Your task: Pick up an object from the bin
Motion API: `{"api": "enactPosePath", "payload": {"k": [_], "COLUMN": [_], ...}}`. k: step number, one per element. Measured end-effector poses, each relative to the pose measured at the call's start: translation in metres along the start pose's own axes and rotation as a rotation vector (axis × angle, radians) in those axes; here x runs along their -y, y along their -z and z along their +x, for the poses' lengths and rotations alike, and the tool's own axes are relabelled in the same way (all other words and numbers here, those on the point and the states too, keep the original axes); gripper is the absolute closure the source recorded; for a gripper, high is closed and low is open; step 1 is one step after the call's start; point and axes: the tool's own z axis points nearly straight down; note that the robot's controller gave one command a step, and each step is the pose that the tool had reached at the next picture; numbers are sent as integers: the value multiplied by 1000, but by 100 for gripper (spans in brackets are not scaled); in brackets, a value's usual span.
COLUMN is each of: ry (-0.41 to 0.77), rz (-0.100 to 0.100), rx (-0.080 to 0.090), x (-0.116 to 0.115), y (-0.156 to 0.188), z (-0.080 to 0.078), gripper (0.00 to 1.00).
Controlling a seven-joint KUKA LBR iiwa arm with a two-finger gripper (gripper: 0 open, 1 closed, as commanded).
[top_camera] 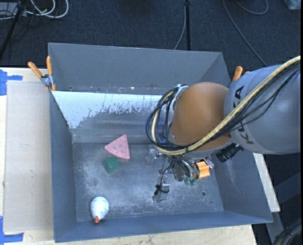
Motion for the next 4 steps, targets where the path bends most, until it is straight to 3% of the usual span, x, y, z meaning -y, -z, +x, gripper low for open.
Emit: {"api": "enactPosePath", "payload": {"k": [1,2,3,4], "ry": [-3,74,185,171], "rz": [-1,0,0,0], "rx": [7,5,1,7], "x": [1,-34,-56,-61], "y": [4,-49,-46,-27], "z": [-2,-48,-82,-88], "gripper": [0,0,0,0]}}
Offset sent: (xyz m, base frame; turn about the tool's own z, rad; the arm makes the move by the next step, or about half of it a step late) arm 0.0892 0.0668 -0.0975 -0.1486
